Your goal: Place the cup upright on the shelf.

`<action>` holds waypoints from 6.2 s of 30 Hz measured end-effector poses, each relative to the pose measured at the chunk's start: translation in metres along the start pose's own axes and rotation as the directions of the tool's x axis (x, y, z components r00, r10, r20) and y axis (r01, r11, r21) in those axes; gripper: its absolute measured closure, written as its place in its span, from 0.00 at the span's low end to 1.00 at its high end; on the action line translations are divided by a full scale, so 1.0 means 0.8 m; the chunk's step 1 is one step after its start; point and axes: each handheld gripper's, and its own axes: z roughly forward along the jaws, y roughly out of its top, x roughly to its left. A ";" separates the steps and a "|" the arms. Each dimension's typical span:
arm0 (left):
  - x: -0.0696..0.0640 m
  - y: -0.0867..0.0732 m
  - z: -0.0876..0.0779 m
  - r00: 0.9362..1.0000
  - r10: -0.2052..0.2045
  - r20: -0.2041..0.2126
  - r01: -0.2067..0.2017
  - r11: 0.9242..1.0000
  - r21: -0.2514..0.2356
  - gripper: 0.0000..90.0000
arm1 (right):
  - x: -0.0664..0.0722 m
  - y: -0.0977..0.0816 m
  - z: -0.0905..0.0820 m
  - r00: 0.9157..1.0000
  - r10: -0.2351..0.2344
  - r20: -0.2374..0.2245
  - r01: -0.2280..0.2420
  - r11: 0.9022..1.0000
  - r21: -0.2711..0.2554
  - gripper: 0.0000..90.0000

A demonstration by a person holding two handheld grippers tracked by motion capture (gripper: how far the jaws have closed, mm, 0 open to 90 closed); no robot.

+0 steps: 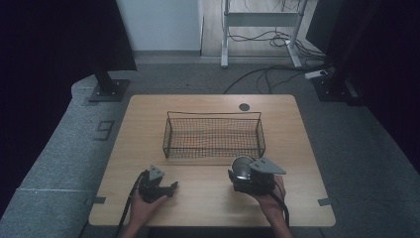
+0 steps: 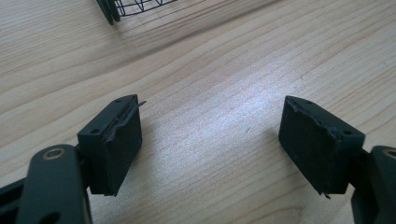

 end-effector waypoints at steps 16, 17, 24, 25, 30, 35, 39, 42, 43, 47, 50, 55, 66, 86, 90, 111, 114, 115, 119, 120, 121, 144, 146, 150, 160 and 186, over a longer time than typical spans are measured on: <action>0.000 0.000 0.000 1.000 0.000 0.000 0.000 1.000 0.000 0.24 | -0.005 0.010 0.001 1.000 -0.002 0.006 0.002 1.000 -0.016 0.15; 0.000 0.000 0.000 1.000 0.000 0.000 0.000 1.000 0.000 0.24 | -0.005 0.011 0.001 1.000 -0.002 0.007 0.002 1.000 -0.017 0.15; 0.000 0.000 0.000 1.000 -0.001 0.000 0.001 1.000 -0.001 0.24 | -0.003 0.021 0.001 1.000 -0.013 0.005 0.013 0.999 -0.032 0.15; 0.000 0.000 0.000 1.000 -0.001 0.000 0.001 1.000 -0.001 0.24 | -0.003 0.023 0.002 1.000 -0.013 0.004 0.013 0.999 -0.033 0.15; 0.000 0.000 0.000 1.000 -0.001 0.000 0.001 1.000 -0.001 0.24 | -0.004 0.026 0.004 1.000 -0.014 0.003 0.014 0.999 -0.038 0.15; 0.000 0.000 0.000 1.000 0.001 0.000 -0.001 1.000 0.001 0.24 | -0.004 0.032 0.004 1.000 -0.021 0.004 0.021 0.999 -0.043 0.15; 0.000 0.000 0.000 1.000 0.001 0.000 -0.001 1.000 0.001 0.24 | -0.003 0.038 0.005 1.000 -0.017 0.004 0.017 0.999 -0.051 0.15; 0.000 0.000 0.000 1.000 0.001 0.000 -0.001 1.000 0.001 0.24 | -0.003 0.044 0.007 1.000 -0.024 0.005 0.024 0.998 -0.053 0.15; 0.000 0.000 0.000 1.000 0.001 0.000 -0.001 1.000 0.001 0.24 | -0.003 0.046 0.008 1.000 -0.026 0.005 0.026 0.998 -0.055 0.15; 0.000 0.000 0.000 1.000 0.001 0.000 -0.001 1.000 0.000 0.24 | -0.005 0.054 0.012 1.000 -0.027 0.004 0.027 0.998 -0.053 0.15; 0.000 0.000 0.000 1.000 0.002 0.000 -0.002 1.000 0.001 0.24 | -0.006 0.060 0.016 1.000 -0.028 0.003 0.028 0.998 -0.053 0.15; 0.000 0.000 0.000 1.000 0.002 0.000 -0.002 1.000 0.001 0.24 | -0.010 0.070 0.020 1.000 -0.025 0.002 0.025 0.998 -0.054 0.15; 0.000 0.000 0.000 1.000 0.001 0.000 -0.001 1.000 0.001 0.24 | -0.019 0.092 0.023 1.000 -0.022 0.015 0.023 0.998 -0.062 0.15; 0.000 0.000 0.000 1.000 0.001 -0.001 -0.001 1.000 0.001 0.24 | -0.030 0.118 0.041 1.000 -0.004 0.021 0.005 0.999 -0.054 0.15; 0.000 0.000 0.000 1.000 0.001 -0.001 -0.001 1.000 0.000 0.24 | -0.031 0.125 0.043 0.999 -0.016 0.030 0.018 0.998 -0.055 0.15; 0.000 0.000 0.000 1.000 0.001 0.000 -0.001 1.000 -0.001 0.24 | -0.047 0.148 0.066 0.998 -0.009 0.069 0.011 0.999 -0.034 0.15; 0.000 0.000 0.000 1.000 0.001 0.000 -0.001 1.000 0.000 0.24 | -0.052 0.149 0.072 0.997 -0.007 0.073 0.009 1.000 -0.030 0.15; 0.000 0.000 0.000 1.000 0.001 -0.001 -0.001 1.000 0.000 0.24 | -0.054 0.150 0.075 0.997 -0.006 0.077 0.008 1.000 -0.026 0.15; 0.000 0.000 0.000 1.000 0.001 0.000 -0.001 1.000 0.000 0.24 | -0.058 0.150 0.085 0.996 -0.011 0.090 0.012 1.000 -0.008 0.15; 0.000 0.000 0.000 1.000 0.001 -0.001 -0.001 1.000 0.000 0.24 | -0.059 0.150 0.087 0.996 -0.013 0.092 0.013 1.000 -0.004 0.15; 0.000 0.000 0.000 1.000 0.001 0.000 -0.001 1.000 0.000 0.24 | -0.060 0.150 0.089 0.995 -0.012 0.094 0.012 1.000 -0.001 0.15; 0.000 0.000 0.000 1.000 -0.001 0.000 0.001 1.000 -0.002 0.24 | -0.086 0.148 0.137 0.991 0.025 0.131 -0.034 0.998 0.060 0.15; 0.000 0.000 0.000 1.000 -0.001 0.000 0.001 1.000 -0.002 0.24 | -0.087 0.147 0.141 0.991 0.026 0.131 -0.035 0.997 0.065 0.15; 0.000 0.000 0.000 1.000 -0.001 0.000 0.001 1.000 -0.003 0.24 | -0.088 0.146 0.147 0.991 0.032 0.128 -0.041 0.997 0.070 0.15; 0.000 0.000 0.000 1.000 0.001 0.000 -0.001 1.000 0.000 0.24 | -0.092 0.135 0.172 0.990 0.033 0.139 -0.049 0.993 0.108 0.15; 0.000 0.000 0.000 1.000 0.001 0.002 -0.001 1.000 0.000 0.23 | -0.101 0.108 0.212 0.984 0.068 0.165 -0.098 0.979 0.181 0.15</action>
